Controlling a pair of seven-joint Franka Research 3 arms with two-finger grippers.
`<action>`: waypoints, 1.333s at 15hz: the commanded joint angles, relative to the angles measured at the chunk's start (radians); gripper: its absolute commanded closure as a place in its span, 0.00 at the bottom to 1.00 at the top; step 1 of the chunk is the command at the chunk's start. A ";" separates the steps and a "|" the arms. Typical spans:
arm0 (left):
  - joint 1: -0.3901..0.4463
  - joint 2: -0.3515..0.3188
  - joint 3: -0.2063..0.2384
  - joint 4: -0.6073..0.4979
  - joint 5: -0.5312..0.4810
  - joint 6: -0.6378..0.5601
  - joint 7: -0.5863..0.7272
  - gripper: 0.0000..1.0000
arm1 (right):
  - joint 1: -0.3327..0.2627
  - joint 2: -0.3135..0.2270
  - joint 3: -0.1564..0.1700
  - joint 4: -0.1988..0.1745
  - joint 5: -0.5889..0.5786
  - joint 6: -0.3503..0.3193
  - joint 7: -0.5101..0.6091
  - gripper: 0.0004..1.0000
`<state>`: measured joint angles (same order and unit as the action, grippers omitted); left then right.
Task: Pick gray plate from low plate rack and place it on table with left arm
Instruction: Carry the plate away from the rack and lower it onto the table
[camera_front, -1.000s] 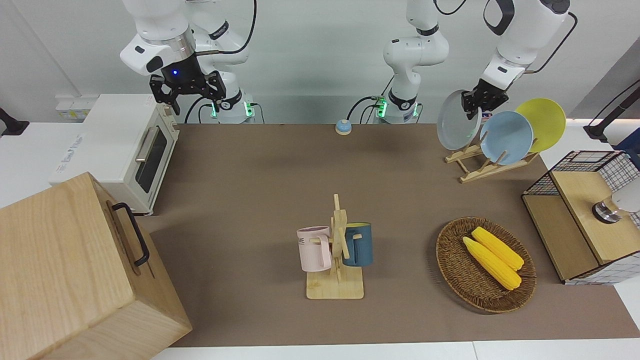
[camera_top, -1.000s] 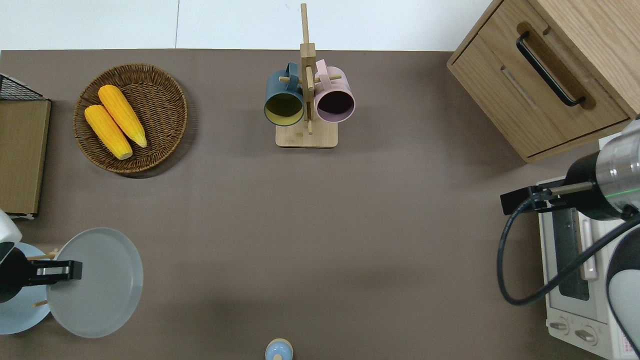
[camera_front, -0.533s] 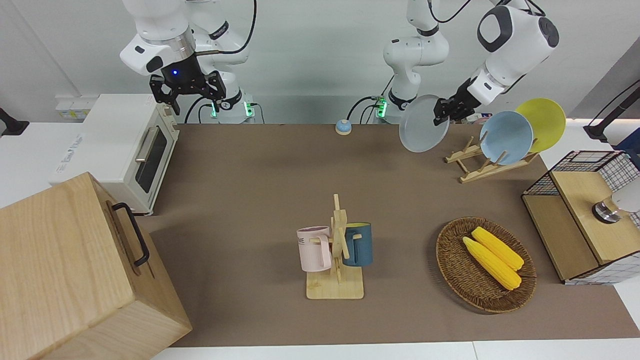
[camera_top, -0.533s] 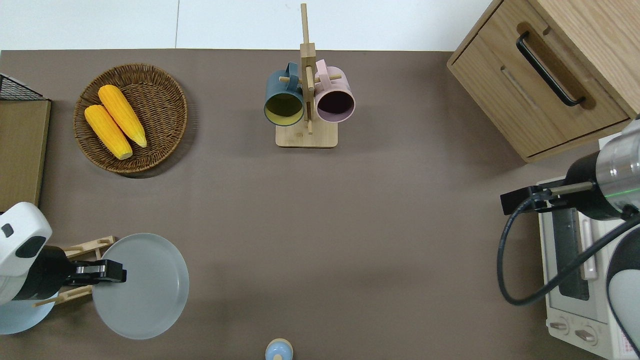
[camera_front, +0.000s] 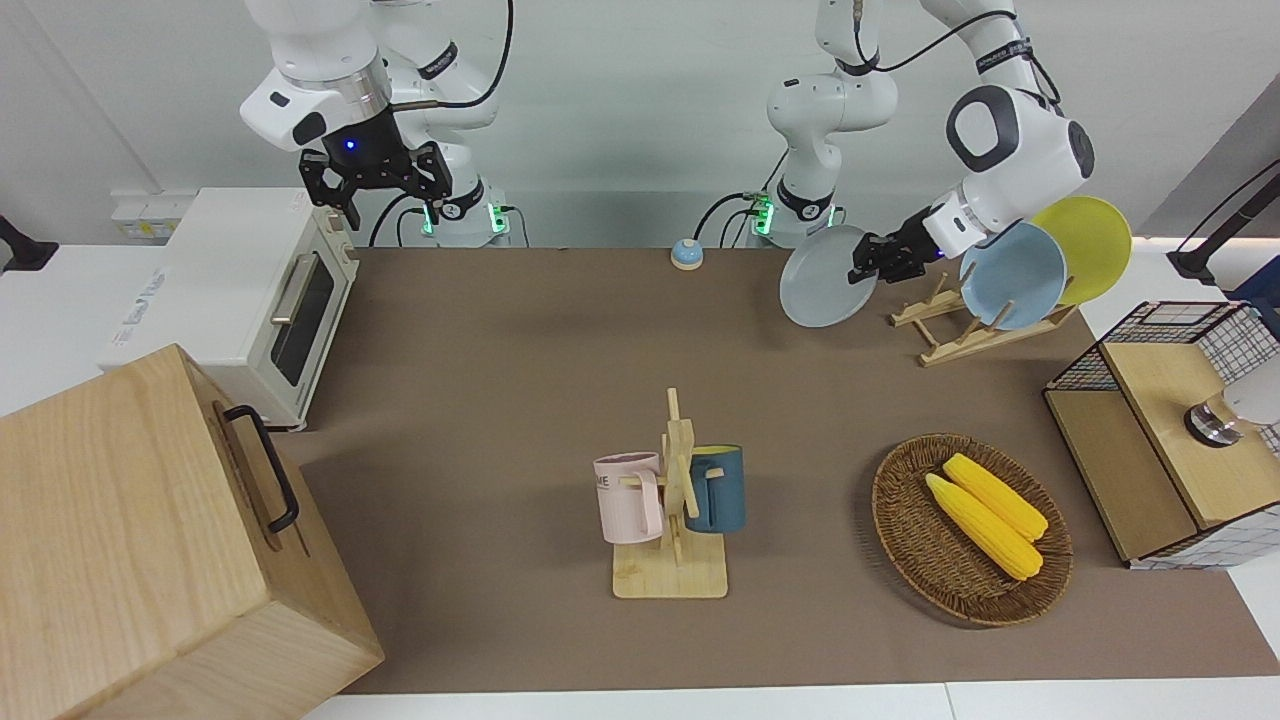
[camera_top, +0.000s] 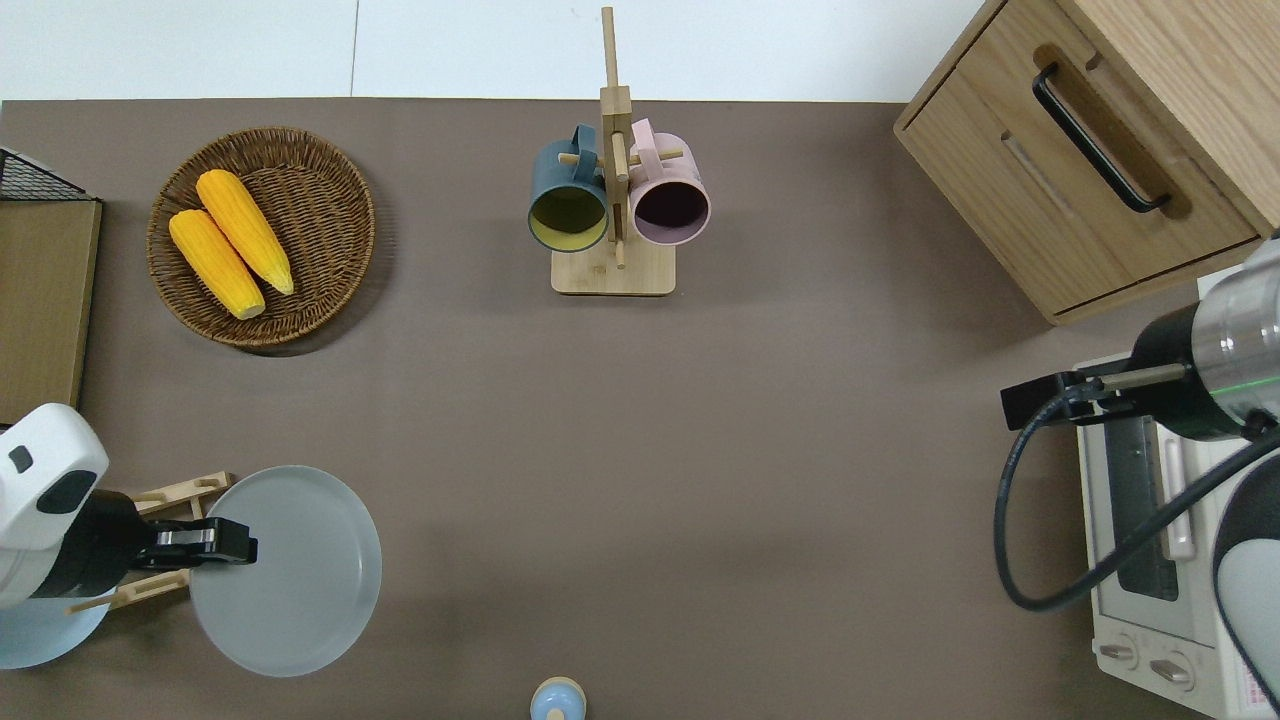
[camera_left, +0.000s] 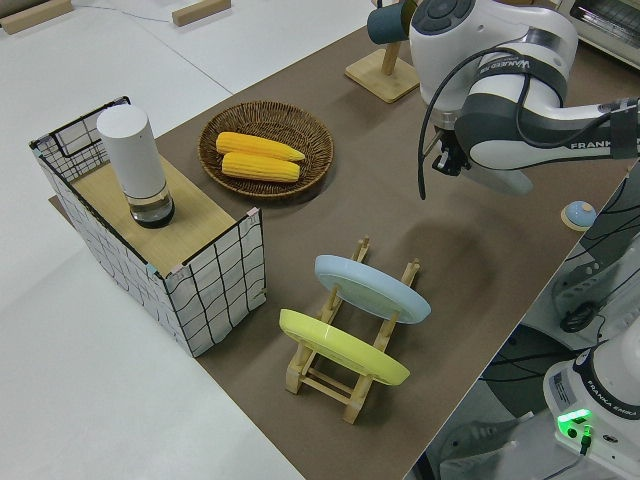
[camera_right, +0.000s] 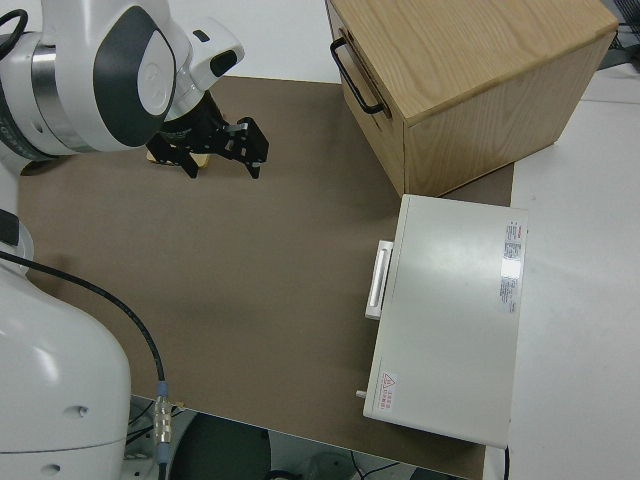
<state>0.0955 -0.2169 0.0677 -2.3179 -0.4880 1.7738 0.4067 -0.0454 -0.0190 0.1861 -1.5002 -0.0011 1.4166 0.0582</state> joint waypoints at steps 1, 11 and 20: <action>0.017 0.008 0.001 -0.073 -0.055 0.081 0.102 1.00 | -0.010 -0.002 0.006 0.006 0.010 -0.013 -0.001 0.01; -0.002 0.008 -0.002 -0.169 -0.096 0.191 0.168 1.00 | -0.010 -0.002 0.006 0.006 0.010 -0.013 0.000 0.01; -0.002 0.004 -0.017 -0.167 -0.090 0.205 0.169 0.65 | -0.010 -0.002 0.006 0.006 0.010 -0.013 -0.001 0.01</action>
<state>0.1063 -0.1930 0.0481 -2.4648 -0.5662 1.9521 0.5619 -0.0454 -0.0190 0.1861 -1.5002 -0.0011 1.4166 0.0582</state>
